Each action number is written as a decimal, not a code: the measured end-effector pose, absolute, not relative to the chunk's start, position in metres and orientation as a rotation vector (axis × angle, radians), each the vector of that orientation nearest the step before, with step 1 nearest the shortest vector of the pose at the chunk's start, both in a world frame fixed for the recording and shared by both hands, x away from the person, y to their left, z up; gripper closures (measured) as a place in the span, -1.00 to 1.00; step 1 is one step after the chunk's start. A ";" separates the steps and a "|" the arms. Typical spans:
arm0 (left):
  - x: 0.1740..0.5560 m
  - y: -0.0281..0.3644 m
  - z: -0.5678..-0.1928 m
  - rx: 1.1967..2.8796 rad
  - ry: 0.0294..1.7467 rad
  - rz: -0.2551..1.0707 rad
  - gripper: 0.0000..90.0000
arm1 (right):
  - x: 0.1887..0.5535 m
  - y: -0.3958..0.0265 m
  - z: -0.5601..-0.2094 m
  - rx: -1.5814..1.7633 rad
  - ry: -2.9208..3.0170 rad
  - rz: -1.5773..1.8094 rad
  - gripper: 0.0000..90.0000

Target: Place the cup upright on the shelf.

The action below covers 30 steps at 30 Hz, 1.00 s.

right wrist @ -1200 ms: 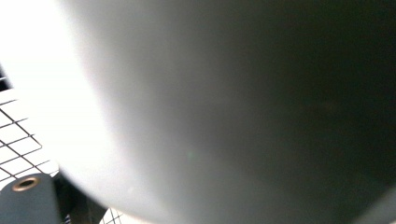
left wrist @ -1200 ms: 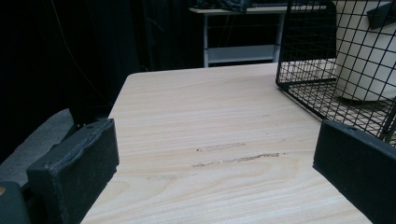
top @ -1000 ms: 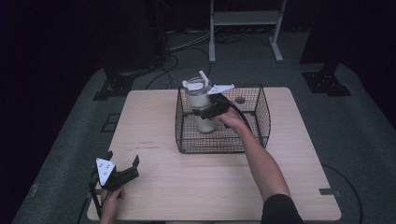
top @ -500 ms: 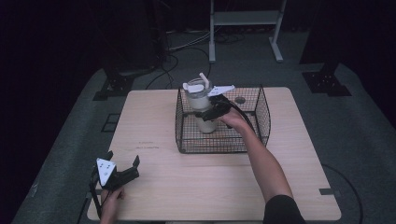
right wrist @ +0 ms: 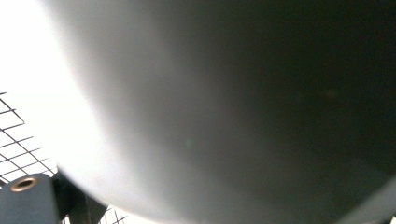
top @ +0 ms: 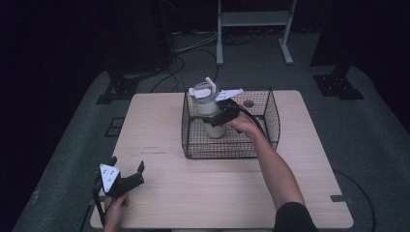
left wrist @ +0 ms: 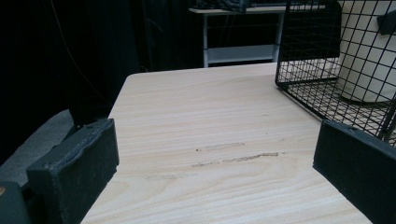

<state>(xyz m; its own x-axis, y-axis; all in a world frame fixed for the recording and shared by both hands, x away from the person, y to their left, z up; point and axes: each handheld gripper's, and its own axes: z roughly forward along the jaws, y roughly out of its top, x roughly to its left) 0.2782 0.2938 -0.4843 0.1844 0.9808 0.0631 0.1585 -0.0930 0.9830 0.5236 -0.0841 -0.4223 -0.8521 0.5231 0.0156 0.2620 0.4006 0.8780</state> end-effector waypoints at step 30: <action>0.278 0.293 -0.484 1.472 1.153 1.049 -1.00 | 0.522 -0.099 -0.421 0.675 2.416 1.406 -0.83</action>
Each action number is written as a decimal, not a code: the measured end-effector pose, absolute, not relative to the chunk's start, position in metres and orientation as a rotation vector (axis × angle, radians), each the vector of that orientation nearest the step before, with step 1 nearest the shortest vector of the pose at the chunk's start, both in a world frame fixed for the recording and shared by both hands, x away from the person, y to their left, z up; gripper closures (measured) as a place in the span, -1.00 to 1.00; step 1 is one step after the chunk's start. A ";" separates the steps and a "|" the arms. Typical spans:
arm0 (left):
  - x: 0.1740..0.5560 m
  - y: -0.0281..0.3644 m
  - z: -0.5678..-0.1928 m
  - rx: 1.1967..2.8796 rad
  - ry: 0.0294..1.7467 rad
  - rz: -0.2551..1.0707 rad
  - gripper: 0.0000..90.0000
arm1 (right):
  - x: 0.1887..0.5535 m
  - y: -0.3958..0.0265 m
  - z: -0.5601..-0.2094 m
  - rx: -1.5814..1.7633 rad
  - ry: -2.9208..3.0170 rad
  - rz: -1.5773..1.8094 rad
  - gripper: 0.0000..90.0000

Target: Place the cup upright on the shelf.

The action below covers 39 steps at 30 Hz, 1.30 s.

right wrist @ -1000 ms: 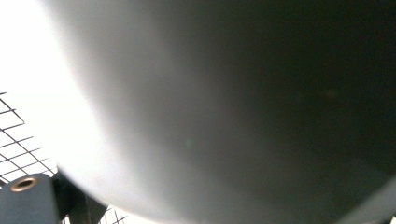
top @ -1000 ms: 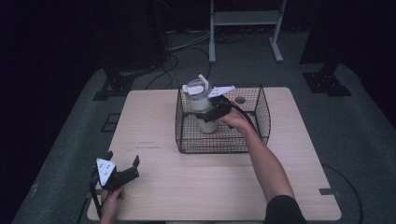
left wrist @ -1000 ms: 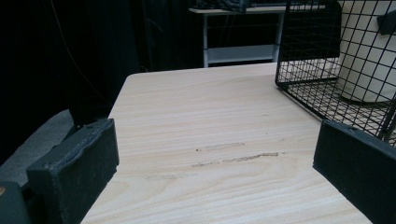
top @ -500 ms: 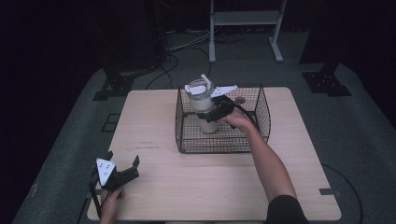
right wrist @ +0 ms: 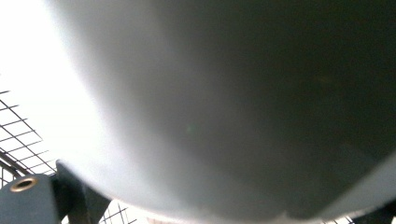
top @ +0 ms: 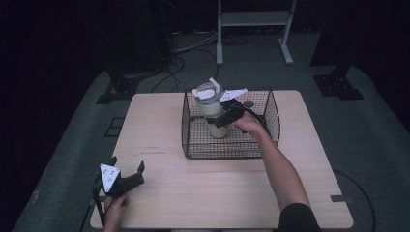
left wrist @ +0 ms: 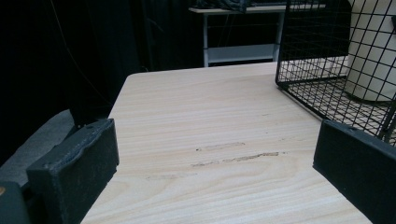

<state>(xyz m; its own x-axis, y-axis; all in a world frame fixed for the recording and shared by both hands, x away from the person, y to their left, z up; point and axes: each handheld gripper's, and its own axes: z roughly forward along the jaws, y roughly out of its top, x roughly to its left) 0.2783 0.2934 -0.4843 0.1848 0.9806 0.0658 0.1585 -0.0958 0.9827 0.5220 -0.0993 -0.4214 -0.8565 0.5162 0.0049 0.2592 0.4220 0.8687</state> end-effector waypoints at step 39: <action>0.279 0.293 -0.485 1.472 1.152 1.054 -1.00 | 0.505 -0.144 -0.420 0.789 2.469 1.332 -0.71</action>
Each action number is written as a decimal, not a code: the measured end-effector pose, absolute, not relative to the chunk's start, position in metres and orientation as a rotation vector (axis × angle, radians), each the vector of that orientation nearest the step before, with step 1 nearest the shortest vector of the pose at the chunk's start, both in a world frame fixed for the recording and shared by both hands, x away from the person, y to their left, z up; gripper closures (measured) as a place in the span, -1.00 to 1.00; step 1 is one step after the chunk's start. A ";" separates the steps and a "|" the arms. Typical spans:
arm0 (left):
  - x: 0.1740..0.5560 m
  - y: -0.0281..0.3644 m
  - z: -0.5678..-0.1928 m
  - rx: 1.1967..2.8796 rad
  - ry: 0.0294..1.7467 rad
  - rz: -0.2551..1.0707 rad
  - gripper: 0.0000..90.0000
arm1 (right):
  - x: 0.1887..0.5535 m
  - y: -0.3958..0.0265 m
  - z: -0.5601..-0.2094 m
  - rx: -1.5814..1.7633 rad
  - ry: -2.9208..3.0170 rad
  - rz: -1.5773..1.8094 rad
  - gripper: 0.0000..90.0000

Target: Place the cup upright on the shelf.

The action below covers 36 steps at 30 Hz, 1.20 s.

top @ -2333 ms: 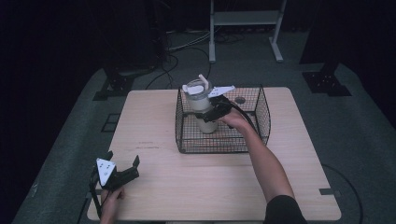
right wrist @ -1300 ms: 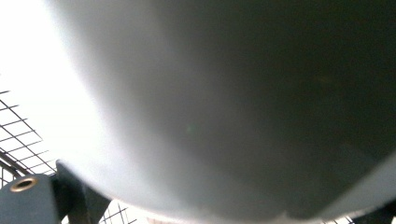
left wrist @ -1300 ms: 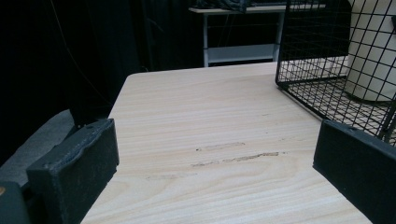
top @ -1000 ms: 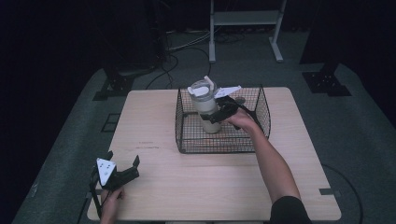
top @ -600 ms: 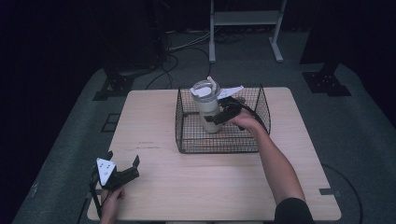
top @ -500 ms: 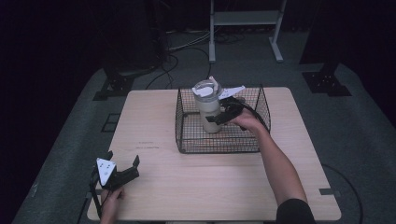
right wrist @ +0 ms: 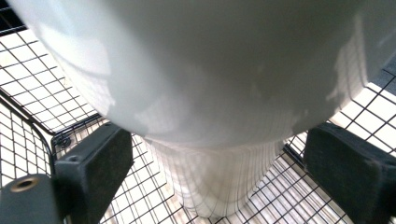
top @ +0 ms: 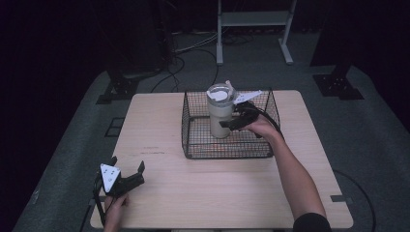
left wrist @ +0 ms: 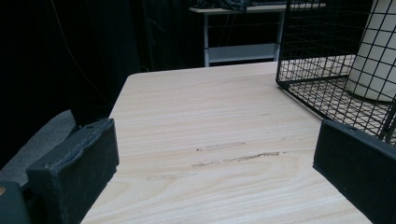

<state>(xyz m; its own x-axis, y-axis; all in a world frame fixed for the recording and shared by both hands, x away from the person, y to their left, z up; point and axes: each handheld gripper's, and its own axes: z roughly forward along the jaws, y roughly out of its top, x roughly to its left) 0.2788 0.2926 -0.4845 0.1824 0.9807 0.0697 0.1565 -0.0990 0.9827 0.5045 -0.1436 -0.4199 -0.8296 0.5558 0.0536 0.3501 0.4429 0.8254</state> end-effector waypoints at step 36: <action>0.278 0.292 -0.485 1.478 1.148 1.057 -1.00 | 0.463 -0.169 -0.379 0.934 2.403 1.252 -0.71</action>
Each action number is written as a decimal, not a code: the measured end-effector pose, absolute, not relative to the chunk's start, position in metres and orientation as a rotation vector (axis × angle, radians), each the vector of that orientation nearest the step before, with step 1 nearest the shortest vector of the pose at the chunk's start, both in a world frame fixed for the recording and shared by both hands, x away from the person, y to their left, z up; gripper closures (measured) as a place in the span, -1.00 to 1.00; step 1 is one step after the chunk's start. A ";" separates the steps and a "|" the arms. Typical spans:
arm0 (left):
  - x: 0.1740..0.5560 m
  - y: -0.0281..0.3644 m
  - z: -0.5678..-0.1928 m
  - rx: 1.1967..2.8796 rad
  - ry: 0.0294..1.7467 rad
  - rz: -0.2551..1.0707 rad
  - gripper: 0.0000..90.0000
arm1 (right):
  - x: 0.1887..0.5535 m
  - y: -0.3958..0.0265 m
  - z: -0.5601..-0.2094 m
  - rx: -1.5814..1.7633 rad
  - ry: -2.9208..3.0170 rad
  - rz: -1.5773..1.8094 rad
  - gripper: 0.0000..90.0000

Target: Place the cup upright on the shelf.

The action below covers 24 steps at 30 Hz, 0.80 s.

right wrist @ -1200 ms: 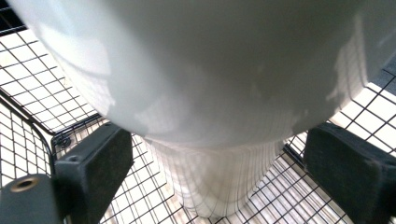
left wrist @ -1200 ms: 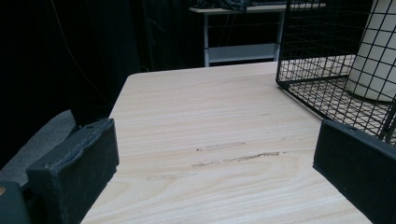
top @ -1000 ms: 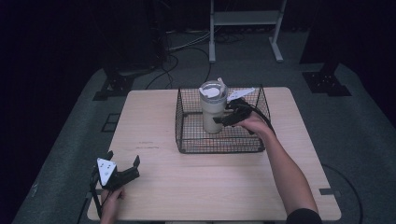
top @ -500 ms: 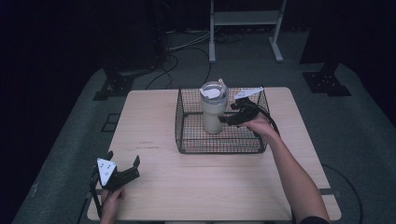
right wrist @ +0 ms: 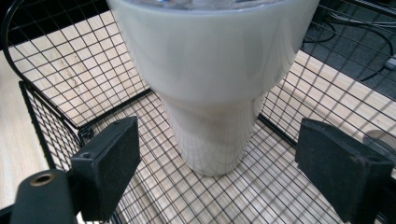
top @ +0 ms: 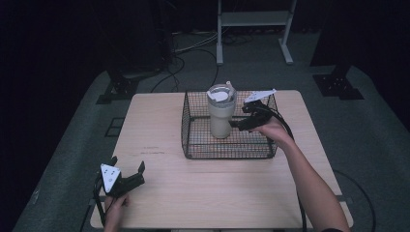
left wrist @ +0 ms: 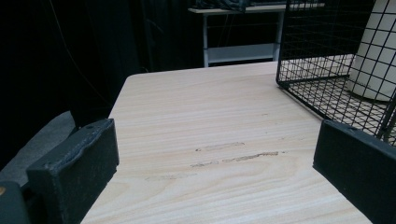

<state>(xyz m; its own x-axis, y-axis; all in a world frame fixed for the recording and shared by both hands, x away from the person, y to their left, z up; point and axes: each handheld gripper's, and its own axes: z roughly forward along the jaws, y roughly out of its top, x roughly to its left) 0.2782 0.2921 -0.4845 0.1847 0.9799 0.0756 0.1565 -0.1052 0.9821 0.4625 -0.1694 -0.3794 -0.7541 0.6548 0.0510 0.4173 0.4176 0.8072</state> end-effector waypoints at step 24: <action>0.278 0.292 -0.485 1.482 1.147 1.060 -1.00 | 0.414 -0.208 -0.362 0.953 2.341 1.294 -0.71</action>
<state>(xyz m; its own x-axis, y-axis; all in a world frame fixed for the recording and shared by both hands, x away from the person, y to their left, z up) 0.2783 0.2916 -0.4846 0.1845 0.9796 0.0800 0.1576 -0.1099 0.9814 0.4136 -0.2081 -0.3624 -0.7345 0.6765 0.0538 0.4057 0.3741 0.8340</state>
